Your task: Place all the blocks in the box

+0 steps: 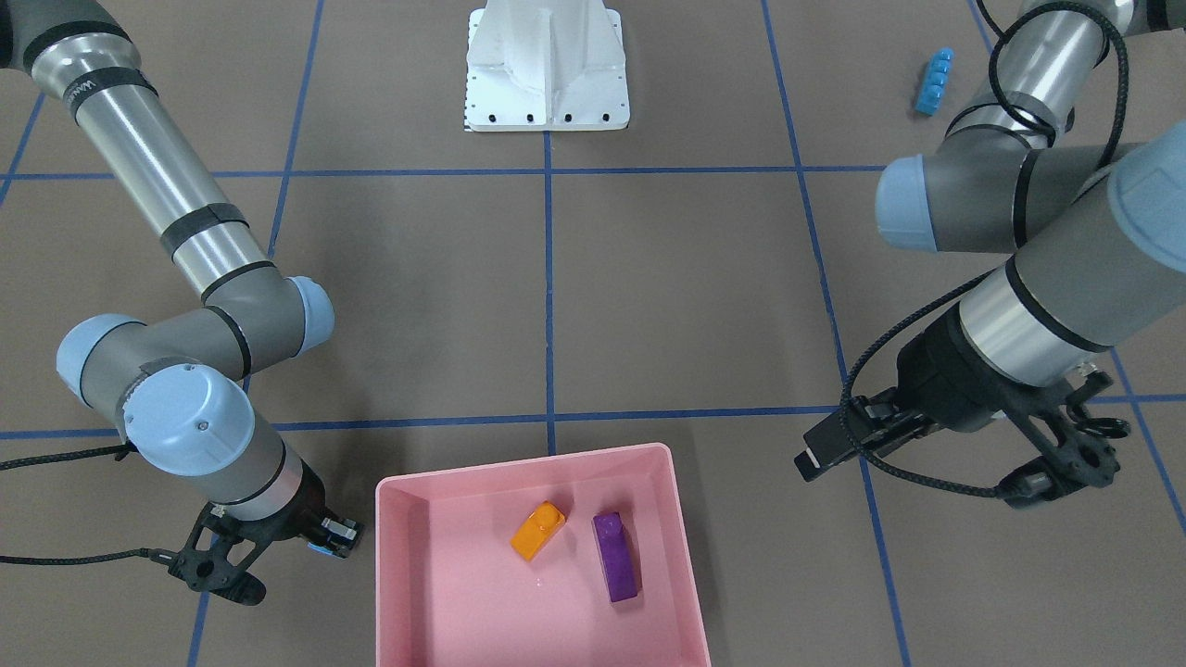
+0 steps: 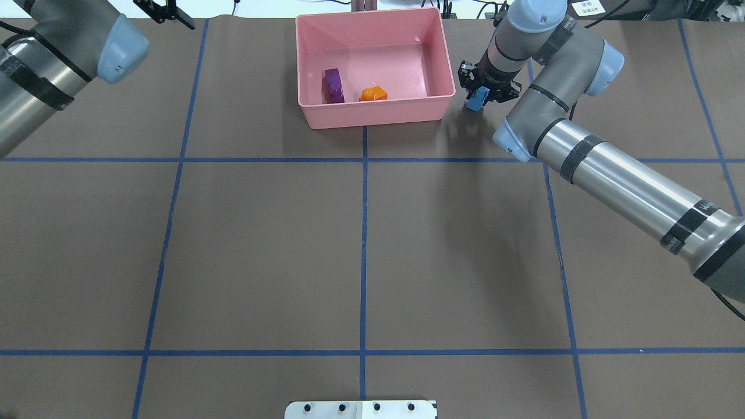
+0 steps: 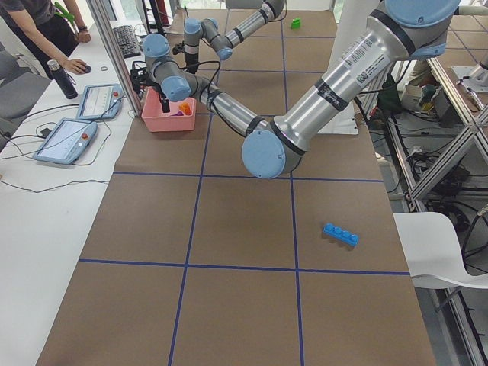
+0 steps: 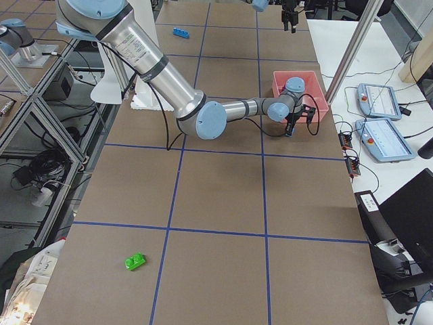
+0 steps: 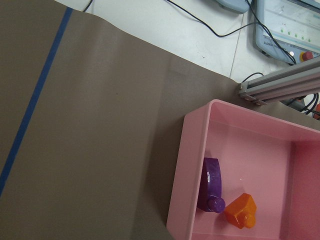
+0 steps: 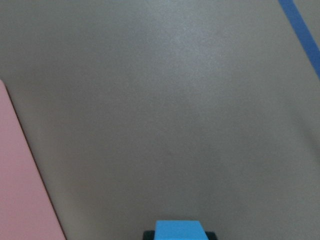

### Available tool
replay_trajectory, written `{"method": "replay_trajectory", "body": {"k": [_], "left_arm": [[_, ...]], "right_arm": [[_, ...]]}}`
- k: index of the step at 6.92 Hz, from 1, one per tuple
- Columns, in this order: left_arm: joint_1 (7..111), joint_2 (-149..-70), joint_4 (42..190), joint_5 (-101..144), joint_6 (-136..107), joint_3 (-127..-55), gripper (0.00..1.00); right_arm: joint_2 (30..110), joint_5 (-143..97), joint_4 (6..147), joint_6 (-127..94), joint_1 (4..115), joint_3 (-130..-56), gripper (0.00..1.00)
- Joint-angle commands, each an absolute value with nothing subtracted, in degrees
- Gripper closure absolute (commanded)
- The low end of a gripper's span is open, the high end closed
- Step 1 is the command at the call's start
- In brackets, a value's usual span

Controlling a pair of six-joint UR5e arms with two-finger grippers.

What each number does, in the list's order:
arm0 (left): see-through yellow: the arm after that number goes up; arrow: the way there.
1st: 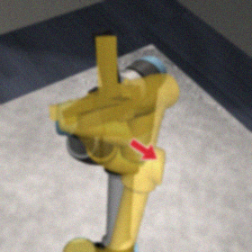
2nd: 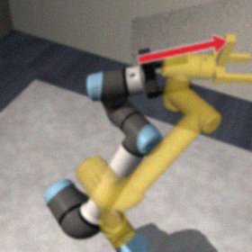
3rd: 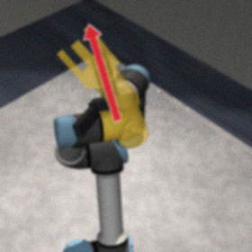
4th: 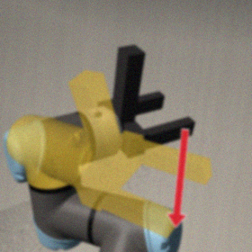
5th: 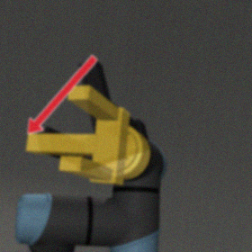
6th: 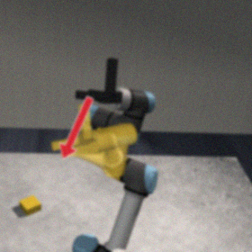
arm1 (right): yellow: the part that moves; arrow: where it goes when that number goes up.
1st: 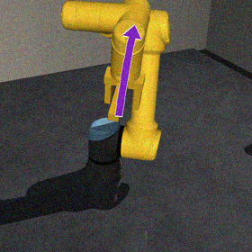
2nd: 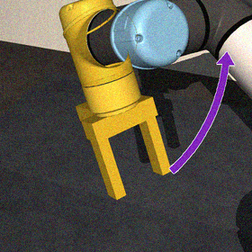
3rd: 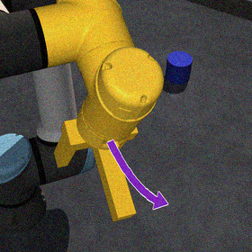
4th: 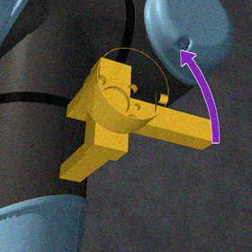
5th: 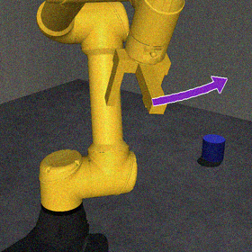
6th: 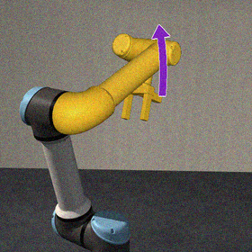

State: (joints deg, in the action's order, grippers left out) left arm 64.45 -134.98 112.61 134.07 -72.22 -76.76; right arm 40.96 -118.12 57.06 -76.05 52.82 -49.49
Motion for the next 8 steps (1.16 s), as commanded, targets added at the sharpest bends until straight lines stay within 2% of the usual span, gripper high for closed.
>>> {"method": "replay_trajectory", "body": {"k": [1,2,3,4,5,6,8], "left_arm": [[66.43,-129.08,112.68,137.09,-69.03,-83.09,0.0],[66.01,-120.84,112.68,136.94,-66.21,-90.45,0.0],[65.74,-112.41,112.68,136.85,-61.57,-97.05,0.0],[64.44,-101.01,112.68,136.15,-51.08,-102.77,0.0],[62.16,-90.89,112.68,131.18,-42.02,-107.97,0.0],[56.83,-85.31,112.76,129.31,-41.49,-110.71,0.0],[50.74,-70.47,113.64,123.59,-40.17,-118.53,0.0]], "right_arm": [[40.87,-122.94,57.65,-75.5,57.1,-51.84,1.0],[41.74,-126.09,58.27,-75.32,60.7,-54.47,1.0],[46.27,-129.26,60.36,-74.1,65.0,-61.45,1.0],[46.32,-129.98,67.34,-72.87,65.21,-67.7,1.0],[40.14,-127.47,74.11,-73.21,63.13,-67.94,1.0],[36.51,-120.31,75.75,-74.87,58.76,-67.42,1.0],[27.99,-110.59,74.63,-83.13,53.19,-59.2,1.0]]}}
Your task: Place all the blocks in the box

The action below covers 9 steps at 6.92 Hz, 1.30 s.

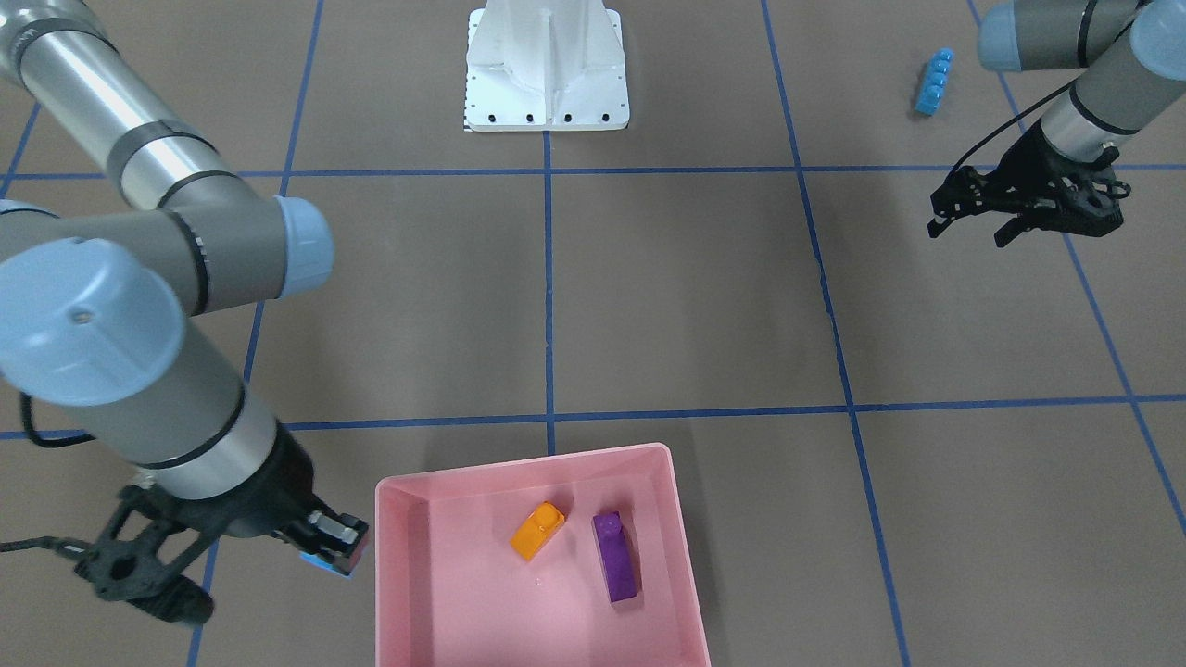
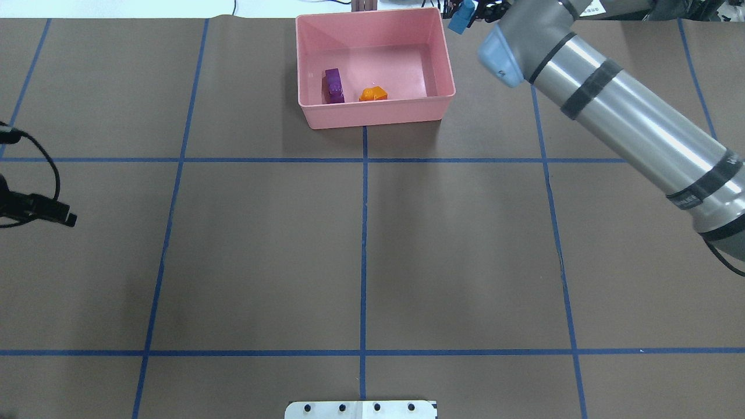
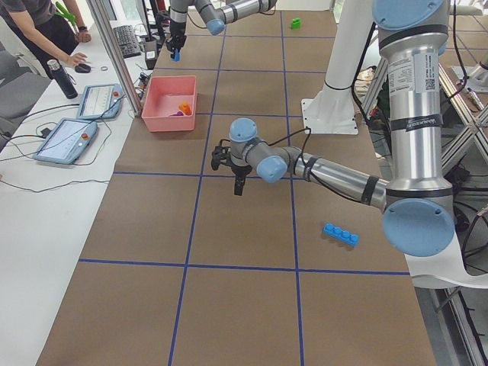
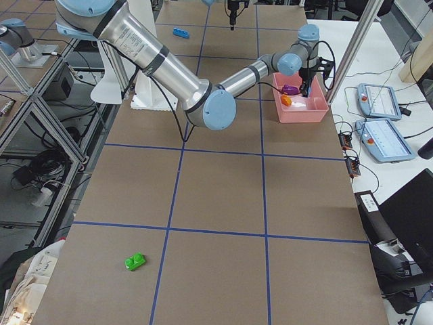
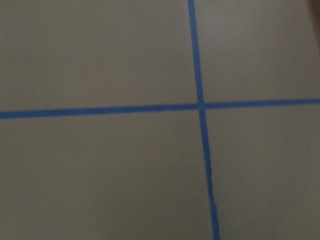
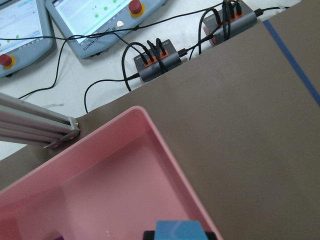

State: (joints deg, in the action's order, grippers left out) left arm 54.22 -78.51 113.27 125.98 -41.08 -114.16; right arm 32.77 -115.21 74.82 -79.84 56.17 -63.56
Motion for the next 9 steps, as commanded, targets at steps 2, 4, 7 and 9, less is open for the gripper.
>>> {"method": "replay_trajectory", "body": {"k": [2,4,7,9], "left_arm": [[45.04,-61.47,120.83,122.87,-37.97,-119.09,0.0],[36.6,-57.24,121.99,122.7,-38.49,-119.18,0.0],[23.67,-55.02,122.17,120.34,-40.17,-117.52,0.0],[18.91,-55.72,122.25,120.32,-41.39,-115.15,0.0]], "right_arm": [[24.97,-103.82,63.51,-91.99,49.15,-51.11,1.0],[24.96,-103.18,63.37,-92.02,46.94,-51.15,0.78],[25.4,-109.38,65.29,-90.97,50.6,-57.29,0.0],[29.06,-124.46,75.09,-85.22,60.24,-67.35,0.0]]}}
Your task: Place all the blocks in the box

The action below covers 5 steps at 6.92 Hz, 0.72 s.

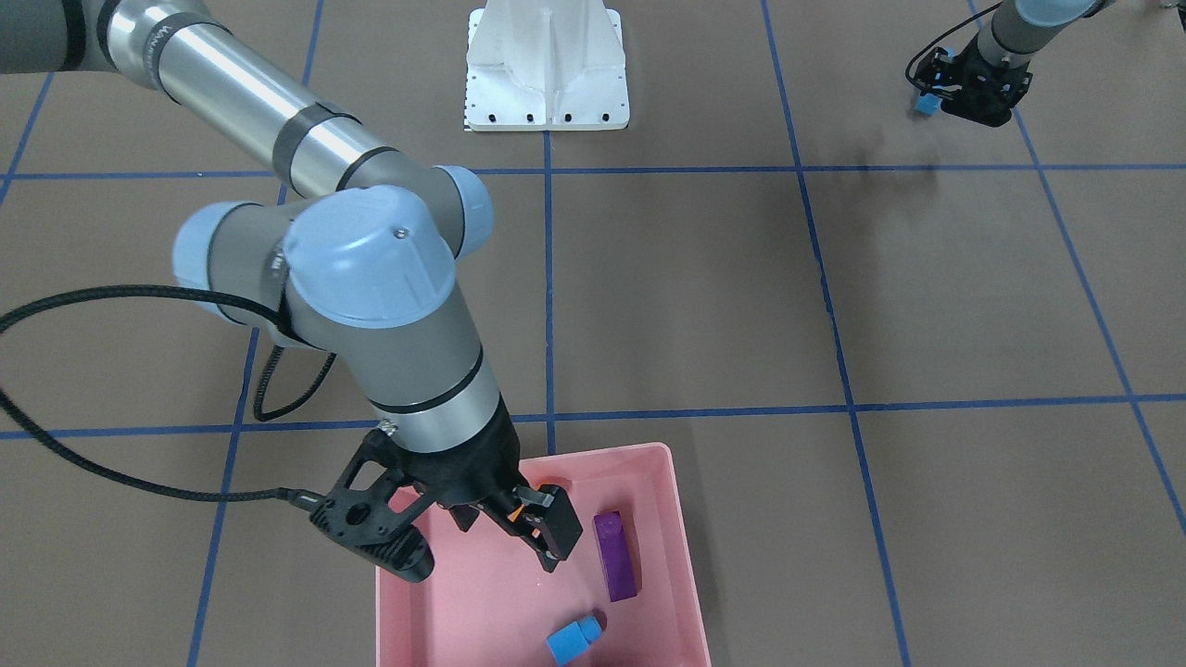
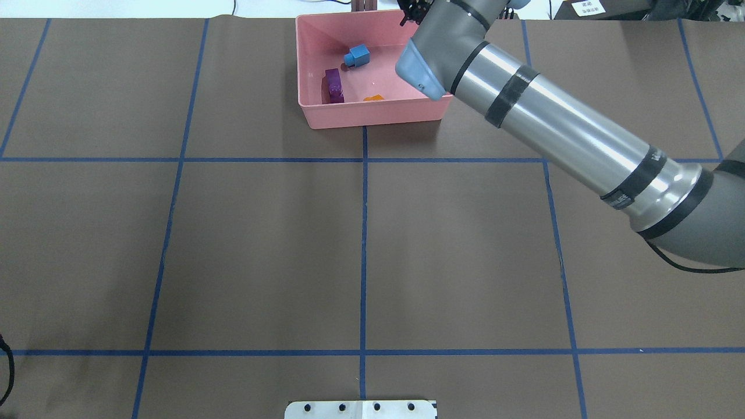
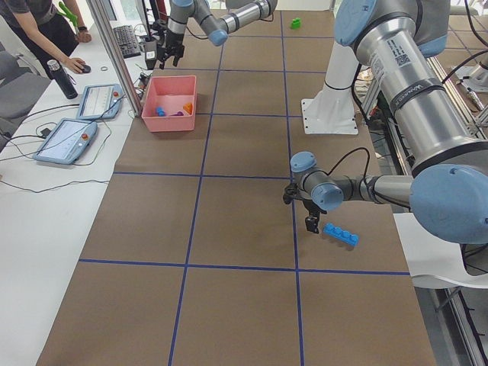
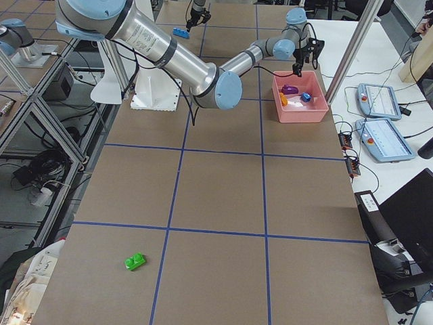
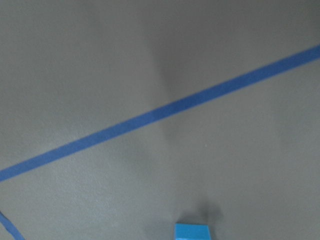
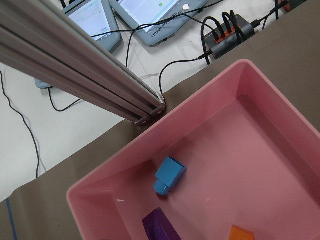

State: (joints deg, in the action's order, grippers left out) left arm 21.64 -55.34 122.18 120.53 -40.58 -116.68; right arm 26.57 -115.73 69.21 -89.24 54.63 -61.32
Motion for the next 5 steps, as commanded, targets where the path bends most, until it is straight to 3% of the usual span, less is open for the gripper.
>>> {"method": "replay_trajectory", "body": {"k": [1,3,4,5], "left_arm": [[17.77,-56.07,122.43,120.32,-41.66,-114.96,0.03],[12.07,-56.69,122.78,120.59,-46.12,-114.26,0.12],[9.52,-57.3,122.7,120.5,-48.84,-114.08,0.27],[8.97,-57.48,122.78,120.32,-49.04,-114.0,0.63]], "right_arm": [[34.23,-128.11,78.71,-79.77,62.99,-73.85,0.0],[43.52,-131.99,81.56,-76.83,66.78,-82.3,0.0],[54.12,-133.49,81.74,-71.51,68.01,-91.32,0.0],[64.41,-133.51,81.74,-66.93,68.55,-98.98,0.0]]}}
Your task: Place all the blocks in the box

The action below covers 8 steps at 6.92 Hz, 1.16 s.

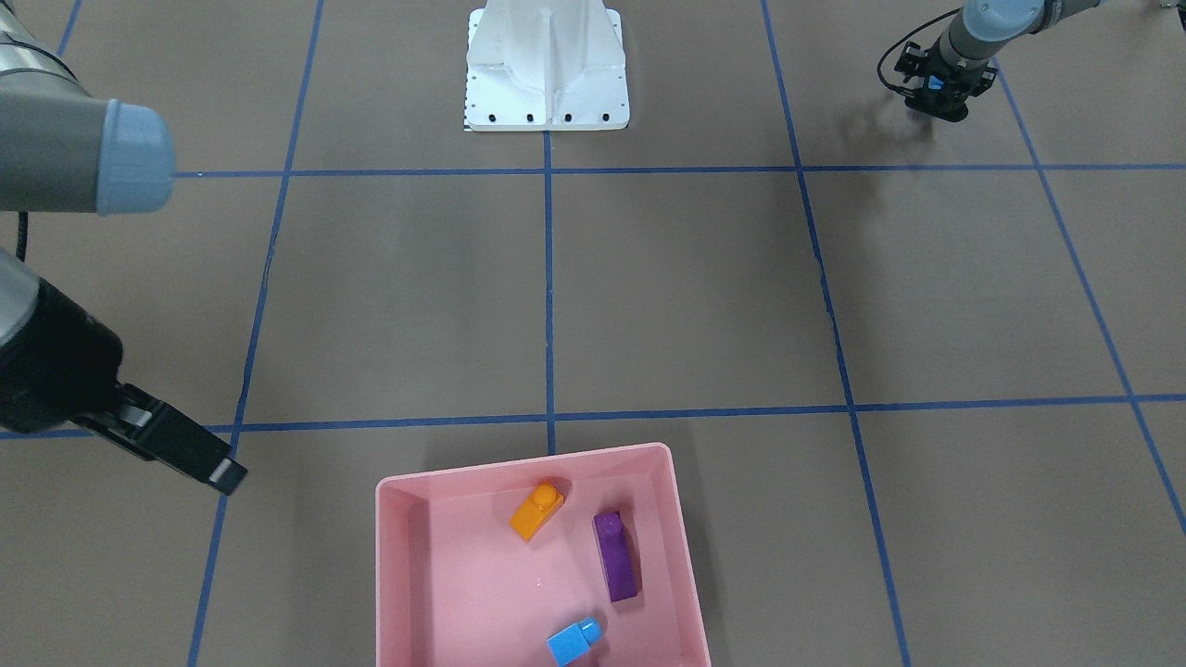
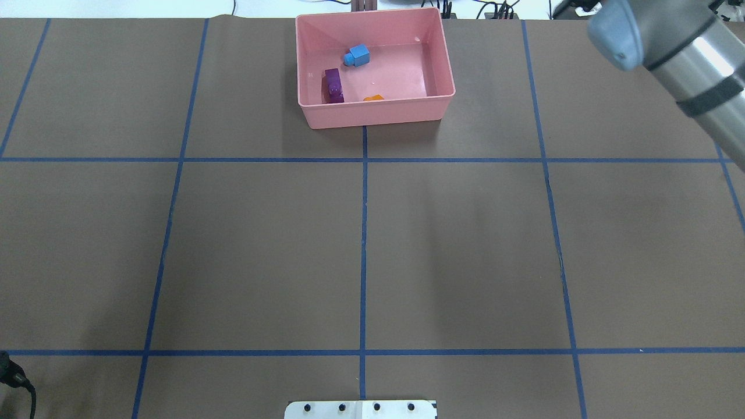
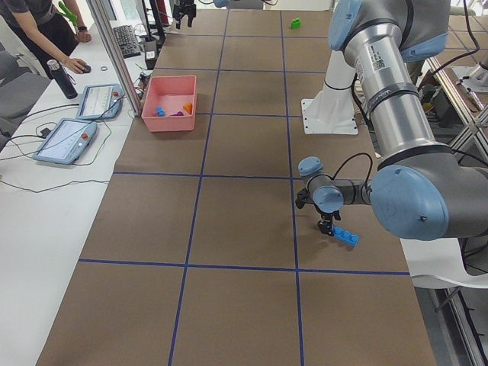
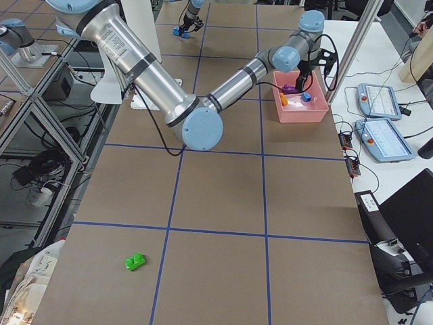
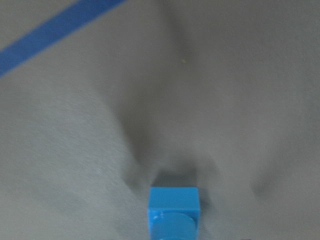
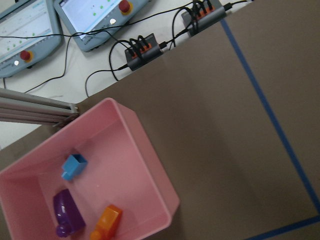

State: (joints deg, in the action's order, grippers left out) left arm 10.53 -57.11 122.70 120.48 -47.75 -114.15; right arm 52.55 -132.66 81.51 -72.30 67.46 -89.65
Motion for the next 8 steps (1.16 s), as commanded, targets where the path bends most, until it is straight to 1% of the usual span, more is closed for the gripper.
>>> {"method": "replay_trajectory", "body": {"k": [1,2,3,4,5,6,7,8], "left_arm": [[8.96,-57.39,122.78,120.32,-48.96,-113.99,1.0],[9.66,-57.13,122.87,120.41,-48.87,-114.26,1.0],[12.19,-57.3,122.7,121.11,-48.78,-116.26,1.0],[16.65,-57.74,122.61,121.46,-48.43,-117.58,1.0],[21.48,-63.14,122.26,121.9,-48.34,-118.73,1.0],[28.75,-69.98,121.56,122.69,-48.43,-118.48,1.0],[35.61,-78.31,116.51,124.61,-48.43,-118.22,1.0],[42.12,-90.93,103.32,126.37,-48.34,-118.04,1.0]], "right_arm": [[74.52,-133.59,81.74,-63.67,68.29,-105.84,0.0],[82.62,-133.51,81.74,-59.8,68.38,-110.61,0.0],[90.62,-133.51,81.65,-55.42,68.38,-114.31,0.0],[97.66,-133.42,81.56,-49.98,68.47,-116.09,0.0],[104.17,-133.24,81.21,-41.22,68.55,-116.63,0.0],[109.72,-132.55,80.95,-32.43,68.47,-116.72,0.0],[113.86,-131.67,80.86,-23.82,68.9,-116.37,0.0],[117.21,-131.49,80.77,-16.34,70.65,-116.11,0.0]]}}
